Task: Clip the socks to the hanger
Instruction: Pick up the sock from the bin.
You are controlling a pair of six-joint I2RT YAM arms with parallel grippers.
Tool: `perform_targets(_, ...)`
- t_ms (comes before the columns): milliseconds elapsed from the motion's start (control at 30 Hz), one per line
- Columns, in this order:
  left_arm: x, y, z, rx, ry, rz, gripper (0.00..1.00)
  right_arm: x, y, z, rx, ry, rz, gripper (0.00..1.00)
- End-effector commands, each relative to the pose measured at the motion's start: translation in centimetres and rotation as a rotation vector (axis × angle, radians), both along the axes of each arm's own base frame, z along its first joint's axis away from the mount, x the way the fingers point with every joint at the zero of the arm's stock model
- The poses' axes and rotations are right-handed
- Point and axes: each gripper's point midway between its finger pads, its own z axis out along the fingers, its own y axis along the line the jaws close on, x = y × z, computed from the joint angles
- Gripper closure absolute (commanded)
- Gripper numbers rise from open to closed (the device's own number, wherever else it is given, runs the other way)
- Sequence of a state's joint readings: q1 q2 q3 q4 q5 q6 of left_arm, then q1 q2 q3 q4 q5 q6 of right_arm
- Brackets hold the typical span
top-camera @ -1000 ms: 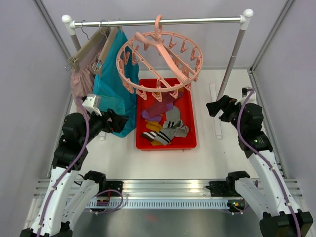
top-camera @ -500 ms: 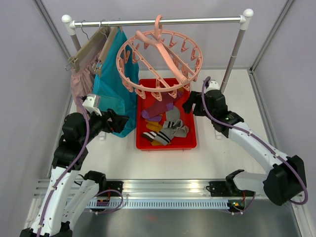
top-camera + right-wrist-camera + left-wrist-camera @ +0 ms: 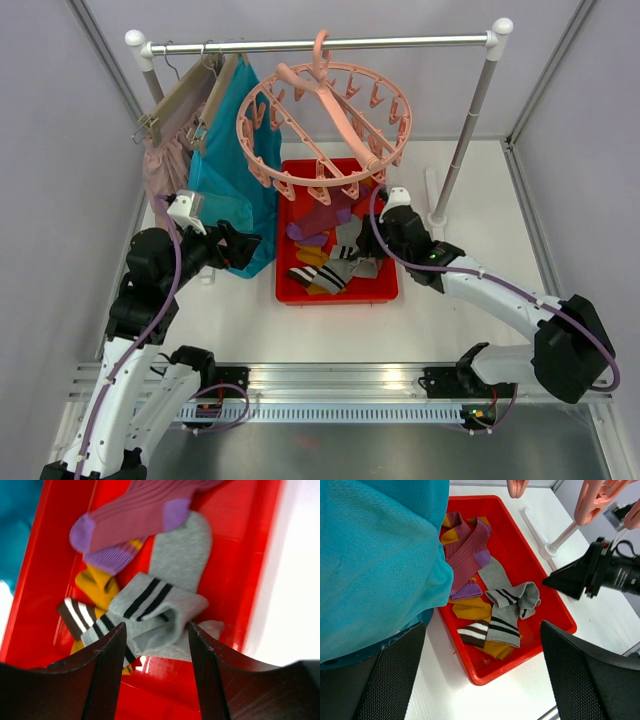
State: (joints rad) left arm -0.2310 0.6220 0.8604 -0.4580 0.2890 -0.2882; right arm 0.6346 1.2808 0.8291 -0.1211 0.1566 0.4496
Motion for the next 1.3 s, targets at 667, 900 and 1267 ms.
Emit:
perform_targets(667, 0.5, 0.2, -0.3, 0.033, -0.005, -0.002, 0.00, -1.0, 6.6, -2.9, -0.674, -0.176, 0.356, 0.42)
perform_targets(900, 0.5, 0.1, -0.4, 0.033, 0.001, -0.008, 0.00, -1.2, 6.7, -4.8, -0.743, -0.129, 0.430, 0.43)
perform_targets(1267, 0.6, 0.1, -0.6, 0.035, 0.004, -0.008, 0.00, 0.0, 7.5, -6.1, -0.807, -0.135, 0.436, 0.43)
